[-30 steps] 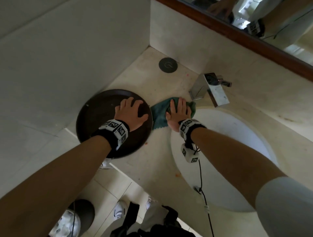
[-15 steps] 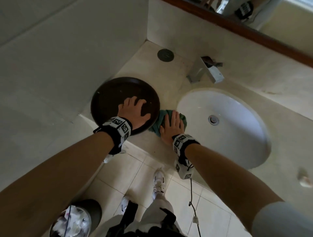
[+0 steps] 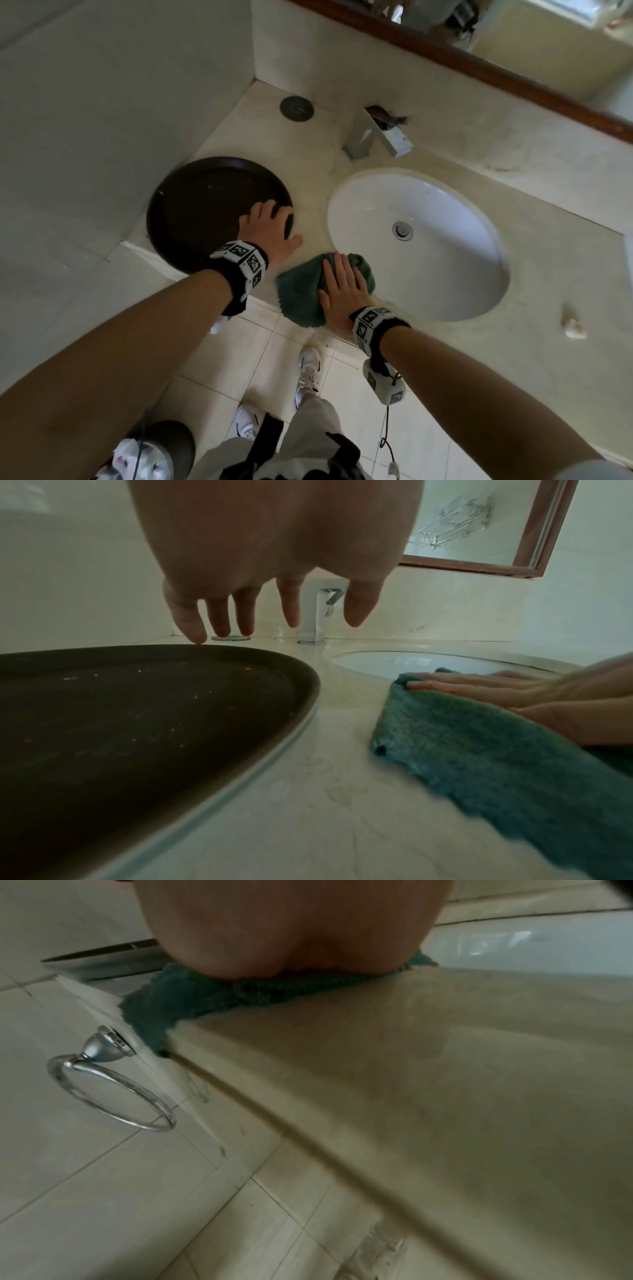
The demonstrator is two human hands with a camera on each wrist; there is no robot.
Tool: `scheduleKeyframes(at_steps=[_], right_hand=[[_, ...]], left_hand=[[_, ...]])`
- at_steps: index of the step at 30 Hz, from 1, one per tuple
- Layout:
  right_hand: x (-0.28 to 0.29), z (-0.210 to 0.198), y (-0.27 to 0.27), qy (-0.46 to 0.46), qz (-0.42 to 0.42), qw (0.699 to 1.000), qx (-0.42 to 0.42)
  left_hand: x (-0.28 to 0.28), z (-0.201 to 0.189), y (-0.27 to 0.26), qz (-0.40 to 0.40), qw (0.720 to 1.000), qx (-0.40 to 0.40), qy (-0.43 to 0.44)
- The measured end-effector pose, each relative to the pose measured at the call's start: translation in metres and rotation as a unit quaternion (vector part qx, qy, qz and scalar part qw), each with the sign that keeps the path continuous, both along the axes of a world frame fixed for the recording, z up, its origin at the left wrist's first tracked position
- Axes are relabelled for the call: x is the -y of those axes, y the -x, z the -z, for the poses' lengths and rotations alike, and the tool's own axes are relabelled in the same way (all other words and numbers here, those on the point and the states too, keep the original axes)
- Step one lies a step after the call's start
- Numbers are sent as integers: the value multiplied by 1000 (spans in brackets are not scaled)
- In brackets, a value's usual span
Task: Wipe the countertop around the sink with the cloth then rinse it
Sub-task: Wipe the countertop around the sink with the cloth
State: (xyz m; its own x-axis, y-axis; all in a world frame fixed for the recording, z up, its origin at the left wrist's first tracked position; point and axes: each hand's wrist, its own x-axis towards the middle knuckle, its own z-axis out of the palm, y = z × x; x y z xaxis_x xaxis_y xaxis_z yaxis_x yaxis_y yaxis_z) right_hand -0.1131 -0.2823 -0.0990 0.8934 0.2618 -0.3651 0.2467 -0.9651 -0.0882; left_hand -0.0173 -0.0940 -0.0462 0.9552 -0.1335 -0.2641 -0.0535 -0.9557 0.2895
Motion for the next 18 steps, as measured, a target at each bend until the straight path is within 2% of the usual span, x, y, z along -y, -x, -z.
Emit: scheduleKeyframes(at_steps=[6,13,18], right_hand=[[-3,6,-73,-28,-30,999,-11],[-19,11,-164,-24,-41,999,16],[-17,8,-185,-20,-50,998,16]], left_hand=[[3,4,-37,-20,1000,3,-10],[-4,9,-71,-69,997,-15,-22],[-9,6,-79,-89,996,-18,-18]])
